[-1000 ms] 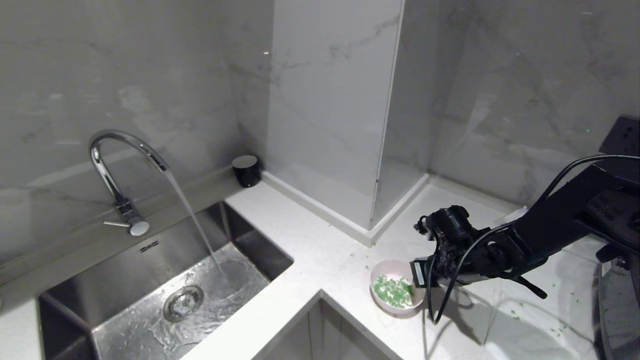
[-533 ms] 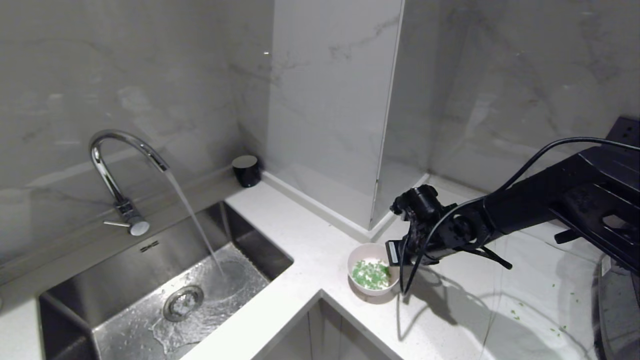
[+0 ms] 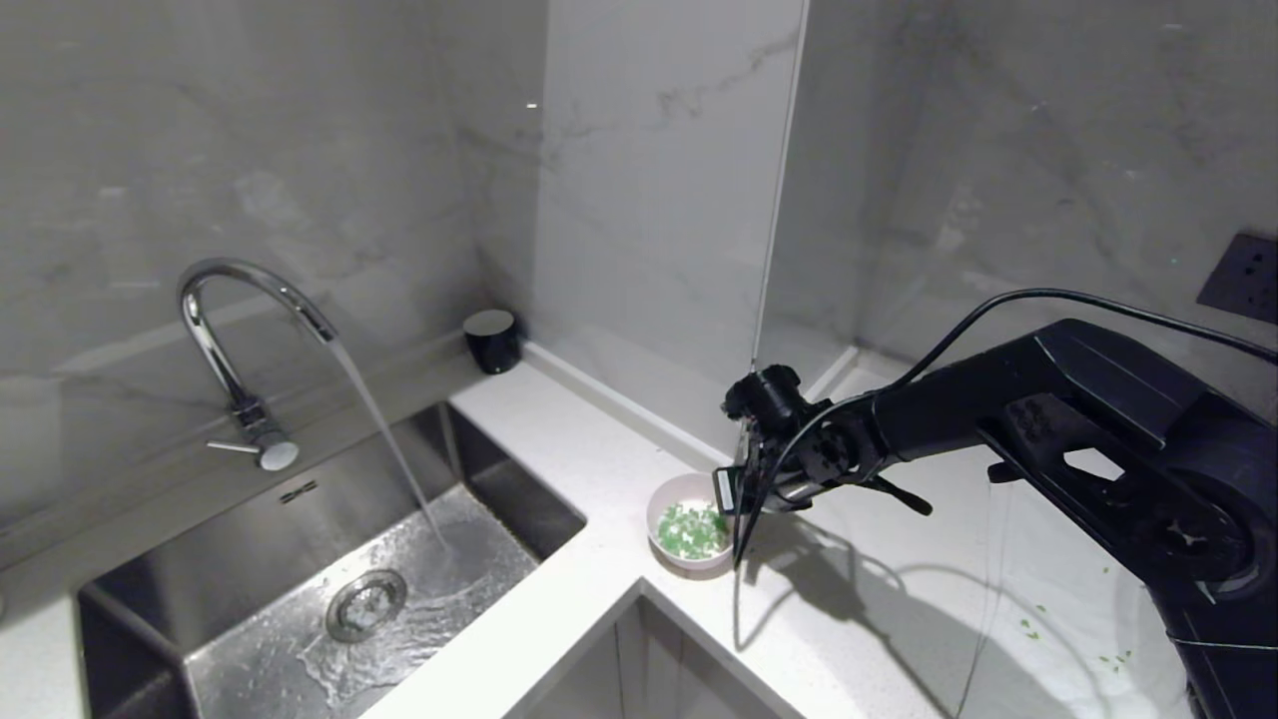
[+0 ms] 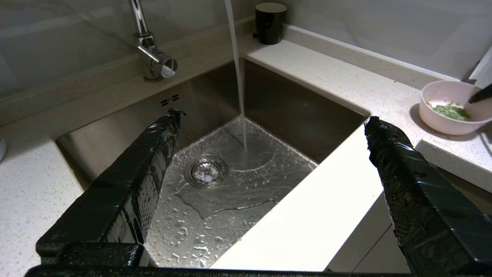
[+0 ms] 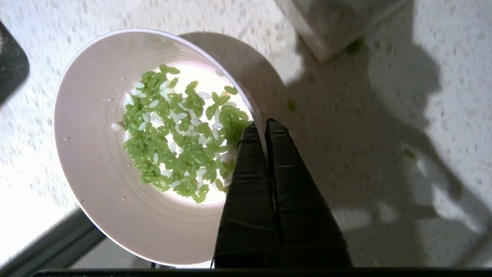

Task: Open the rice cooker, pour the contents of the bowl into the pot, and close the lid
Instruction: Fill a bowl with water from the tap

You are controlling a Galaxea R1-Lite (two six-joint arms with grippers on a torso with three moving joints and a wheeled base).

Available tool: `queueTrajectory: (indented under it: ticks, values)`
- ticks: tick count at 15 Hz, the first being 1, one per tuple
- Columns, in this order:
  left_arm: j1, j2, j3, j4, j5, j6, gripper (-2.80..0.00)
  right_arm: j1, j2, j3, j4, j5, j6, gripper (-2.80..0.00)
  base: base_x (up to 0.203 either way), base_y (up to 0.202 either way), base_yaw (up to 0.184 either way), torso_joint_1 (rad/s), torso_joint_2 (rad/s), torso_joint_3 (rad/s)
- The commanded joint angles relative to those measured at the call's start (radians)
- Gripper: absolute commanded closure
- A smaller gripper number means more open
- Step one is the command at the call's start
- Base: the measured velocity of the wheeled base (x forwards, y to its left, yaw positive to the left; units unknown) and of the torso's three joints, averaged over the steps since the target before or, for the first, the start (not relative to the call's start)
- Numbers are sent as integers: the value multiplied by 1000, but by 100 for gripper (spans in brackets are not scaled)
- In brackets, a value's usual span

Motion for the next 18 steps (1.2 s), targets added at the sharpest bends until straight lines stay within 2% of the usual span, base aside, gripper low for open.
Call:
queueTrajectory:
  ticks: [1,7,12,13,18]
  values:
    - [0,1,11,-1,0,0,-280,11,56,-74,0,0,19,0,0,0,0,0,0,0]
    - [0,1,11,-1,0,0,-280,97,85,-148,21,4,56,0,0,0,0,0,0,0]
    - [0,1,11,-1,0,0,-280,119,111,-194,82,-2,55,0,0,0,0,0,0,0]
    - [0,1,11,-1,0,0,-280,118,114,-216,100,-3,60,-280,0,0,0,0,0,0]
    - [0,1,11,-1,0,0,-280,102,104,-223,105,-7,75,-280,0,0,0,0,0,0]
